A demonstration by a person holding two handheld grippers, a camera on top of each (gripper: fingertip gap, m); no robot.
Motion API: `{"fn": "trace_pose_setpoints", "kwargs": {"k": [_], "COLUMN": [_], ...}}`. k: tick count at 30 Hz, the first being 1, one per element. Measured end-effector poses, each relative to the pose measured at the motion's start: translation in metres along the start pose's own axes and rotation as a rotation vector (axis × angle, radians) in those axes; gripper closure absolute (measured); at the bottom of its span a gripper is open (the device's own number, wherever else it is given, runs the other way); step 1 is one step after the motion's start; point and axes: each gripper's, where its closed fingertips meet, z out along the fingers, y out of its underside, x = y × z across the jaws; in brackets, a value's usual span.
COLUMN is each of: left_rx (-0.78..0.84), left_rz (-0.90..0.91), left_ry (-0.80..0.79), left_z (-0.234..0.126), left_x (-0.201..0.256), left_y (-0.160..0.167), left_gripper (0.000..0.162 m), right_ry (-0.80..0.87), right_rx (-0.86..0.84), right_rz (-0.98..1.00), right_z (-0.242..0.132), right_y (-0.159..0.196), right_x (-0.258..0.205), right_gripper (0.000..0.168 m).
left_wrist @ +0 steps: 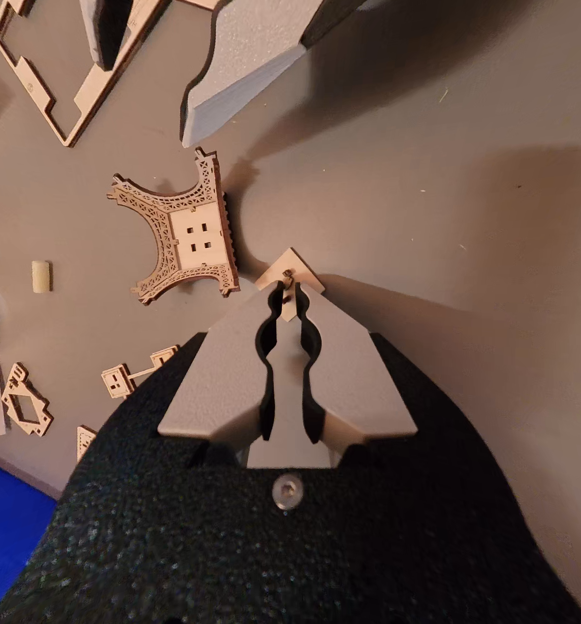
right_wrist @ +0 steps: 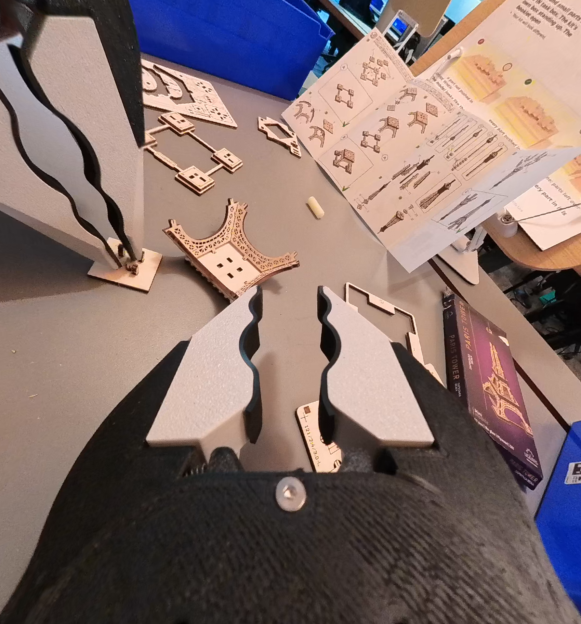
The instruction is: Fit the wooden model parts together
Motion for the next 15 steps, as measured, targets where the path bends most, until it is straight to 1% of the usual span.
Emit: {"fn": "trace_pose_setpoints", "kwargs": {"k": [15], "left_rx": [0.009], "left_rz": [0.011], "left_ry": [0.006], "left_z": [0.0018], "left_x": [0.0001], "left_y": [-0.0036], "left_gripper": [0.159], "right_ry": [-0.006], "right_rx": [-0.006], "right_rz": [0.002], "right_z": [0.0003], "right_y": [0.0013], "right_x": [-0.0006], "right_gripper": [0.138]}}
